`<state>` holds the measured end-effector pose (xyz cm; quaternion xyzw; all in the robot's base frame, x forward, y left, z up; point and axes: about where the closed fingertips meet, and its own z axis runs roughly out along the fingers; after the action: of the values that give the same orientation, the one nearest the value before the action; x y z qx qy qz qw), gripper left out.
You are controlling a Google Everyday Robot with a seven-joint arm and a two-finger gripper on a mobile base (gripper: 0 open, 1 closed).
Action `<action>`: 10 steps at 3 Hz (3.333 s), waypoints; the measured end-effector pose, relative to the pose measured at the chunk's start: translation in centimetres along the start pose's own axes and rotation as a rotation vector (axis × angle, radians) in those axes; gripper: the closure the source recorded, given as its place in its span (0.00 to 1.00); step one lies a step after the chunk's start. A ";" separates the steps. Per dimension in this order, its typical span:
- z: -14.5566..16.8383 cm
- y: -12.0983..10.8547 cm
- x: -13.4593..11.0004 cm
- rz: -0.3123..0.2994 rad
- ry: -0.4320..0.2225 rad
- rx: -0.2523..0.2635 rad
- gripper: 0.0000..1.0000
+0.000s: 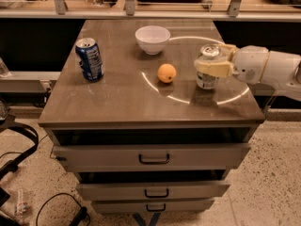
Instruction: Place 7up can into white bowl
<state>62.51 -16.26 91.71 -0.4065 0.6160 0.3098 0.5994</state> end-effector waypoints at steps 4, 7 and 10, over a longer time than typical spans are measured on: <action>16.5 -12.5 -13.8 0.134 -0.174 0.078 1.00; 22.8 -14.5 -6.5 0.202 -0.115 0.096 1.00; 23.0 -13.6 -3.8 0.202 -0.092 0.079 0.82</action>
Offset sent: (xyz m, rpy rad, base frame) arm 0.1595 0.0637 0.1723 0.3099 -0.0330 -0.0216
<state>85.37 -2.24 94.84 -0.3038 0.6372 0.3625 0.6085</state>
